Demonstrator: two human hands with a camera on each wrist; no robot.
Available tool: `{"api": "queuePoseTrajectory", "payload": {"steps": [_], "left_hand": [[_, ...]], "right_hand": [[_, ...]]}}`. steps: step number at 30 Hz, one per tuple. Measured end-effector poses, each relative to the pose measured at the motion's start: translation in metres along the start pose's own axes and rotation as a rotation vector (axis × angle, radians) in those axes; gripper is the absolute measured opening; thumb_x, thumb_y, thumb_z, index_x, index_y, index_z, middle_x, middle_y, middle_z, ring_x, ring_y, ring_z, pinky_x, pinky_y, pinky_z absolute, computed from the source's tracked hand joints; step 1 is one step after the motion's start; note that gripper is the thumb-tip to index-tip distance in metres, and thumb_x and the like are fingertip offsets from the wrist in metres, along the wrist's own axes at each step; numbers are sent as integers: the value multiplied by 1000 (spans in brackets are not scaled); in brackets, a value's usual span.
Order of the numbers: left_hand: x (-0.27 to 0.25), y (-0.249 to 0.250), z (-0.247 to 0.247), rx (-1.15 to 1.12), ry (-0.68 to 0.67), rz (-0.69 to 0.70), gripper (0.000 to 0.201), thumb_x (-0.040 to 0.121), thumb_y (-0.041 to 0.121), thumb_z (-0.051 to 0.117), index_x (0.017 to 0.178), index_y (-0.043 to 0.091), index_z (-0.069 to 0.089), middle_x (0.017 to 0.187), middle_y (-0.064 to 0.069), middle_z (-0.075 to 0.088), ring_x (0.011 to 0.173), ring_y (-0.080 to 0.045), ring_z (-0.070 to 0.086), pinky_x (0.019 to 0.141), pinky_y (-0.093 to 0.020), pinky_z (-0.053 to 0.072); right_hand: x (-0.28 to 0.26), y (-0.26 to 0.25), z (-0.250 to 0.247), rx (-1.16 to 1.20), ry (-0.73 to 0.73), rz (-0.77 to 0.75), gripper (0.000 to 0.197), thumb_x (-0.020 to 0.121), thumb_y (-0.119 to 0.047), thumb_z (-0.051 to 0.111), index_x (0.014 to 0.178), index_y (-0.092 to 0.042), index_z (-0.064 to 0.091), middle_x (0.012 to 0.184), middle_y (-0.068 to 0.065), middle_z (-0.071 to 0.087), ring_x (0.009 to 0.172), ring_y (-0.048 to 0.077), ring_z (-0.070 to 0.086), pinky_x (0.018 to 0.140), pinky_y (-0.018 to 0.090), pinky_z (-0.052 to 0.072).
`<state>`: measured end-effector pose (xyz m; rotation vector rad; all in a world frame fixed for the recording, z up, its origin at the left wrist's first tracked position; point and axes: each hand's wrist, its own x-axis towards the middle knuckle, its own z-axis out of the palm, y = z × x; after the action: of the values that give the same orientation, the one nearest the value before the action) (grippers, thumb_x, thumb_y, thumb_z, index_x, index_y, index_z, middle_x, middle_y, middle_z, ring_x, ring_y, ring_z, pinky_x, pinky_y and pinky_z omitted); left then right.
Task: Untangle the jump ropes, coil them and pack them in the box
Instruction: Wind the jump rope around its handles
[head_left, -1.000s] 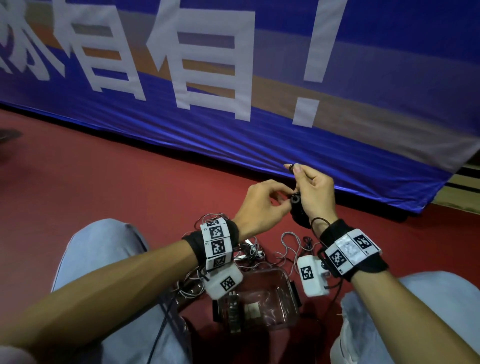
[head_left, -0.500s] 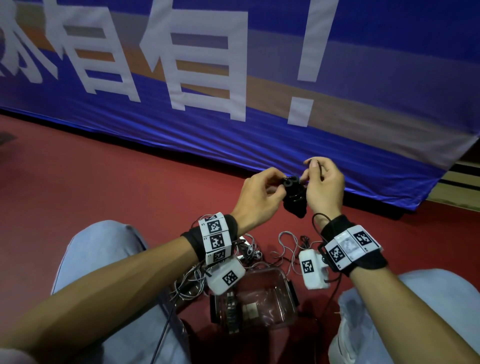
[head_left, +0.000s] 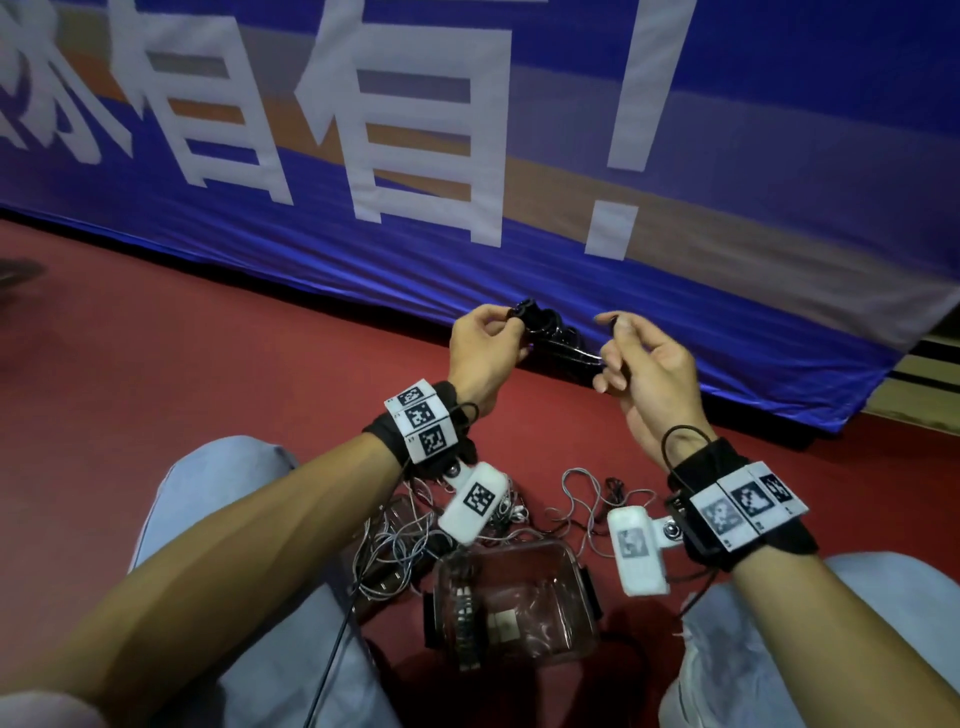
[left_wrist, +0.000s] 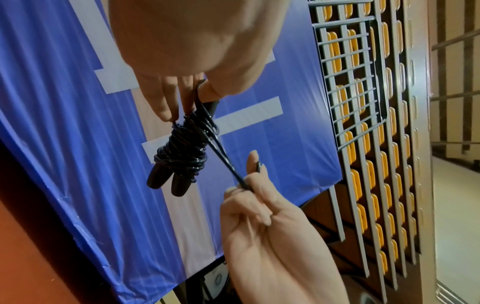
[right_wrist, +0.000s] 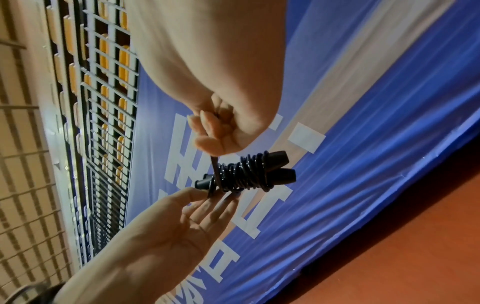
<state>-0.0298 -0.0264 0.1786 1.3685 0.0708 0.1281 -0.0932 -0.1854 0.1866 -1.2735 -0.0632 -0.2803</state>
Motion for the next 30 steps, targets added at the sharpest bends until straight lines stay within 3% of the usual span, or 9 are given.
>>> {"api": "queuePoseTrajectory", "payload": {"steps": [5,7,9,12,15,19,21,24,30], "left_hand": [[10,4,-5,2,66,-21,6,92,5,63,87,7,62,60,3,65,54,-4,63,59,-25,53],[9,2,-6,56,49,28,7,90,8,65,83,9,64,65,-1,70,61,-11,68,65,-32,57],[6,2,-7,199,-20,165,4,86,10,65,83,13,66,75,-5,74,69,-19,72,70,-36,60],[-4,6,-8,373,-220,377,10,83,7,61,87,15,65,85,-2,73,79,-14,72,73,-30,58],[-16,12,-6,473,-393,538,9,88,3,61,93,10,64,86,-2,72,79,-17,72,75,-39,60],[-31,23,-5,496,-641,636,12,94,-2,60,102,5,64,101,-2,74,92,-11,72,84,-36,59],[-35,26,-4,503,-683,680,15,93,-4,58,103,6,65,106,-1,74,98,-11,72,88,-37,58],[-33,29,-8,447,-686,651,17,92,-10,55,101,3,63,108,-5,74,102,-16,72,90,-41,58],[-30,39,-10,305,-732,553,9,93,-13,54,99,-7,57,110,-19,71,109,-28,69,96,-46,55]], "right_hand": [[-4,3,4,-22,-113,268,23,109,-16,48,110,-1,66,62,-2,36,47,6,26,49,21,39],[-2,2,0,24,-50,316,23,109,-17,47,109,-1,65,64,-1,35,46,5,27,48,19,38],[2,-1,-7,92,45,314,24,109,-18,46,108,-1,64,65,-1,34,44,4,27,46,18,35],[11,-10,-18,97,105,263,32,110,-22,45,119,3,63,67,-3,33,48,4,26,49,18,35],[16,-18,-27,-16,41,216,31,110,-16,44,130,4,56,71,-2,39,52,5,28,51,20,34],[11,-13,-29,-529,-8,-64,29,111,-16,40,129,-12,63,67,-6,50,53,0,42,53,17,38],[8,-7,-27,-599,-13,-157,24,109,-20,46,126,-18,63,67,-11,58,59,3,52,59,25,46],[3,-3,-21,-552,24,-217,10,107,-22,52,108,-17,61,72,-5,66,67,12,61,66,36,52],[-7,-8,-4,-514,163,-425,8,103,-18,61,103,-15,68,93,1,72,84,5,68,77,23,54]]}}
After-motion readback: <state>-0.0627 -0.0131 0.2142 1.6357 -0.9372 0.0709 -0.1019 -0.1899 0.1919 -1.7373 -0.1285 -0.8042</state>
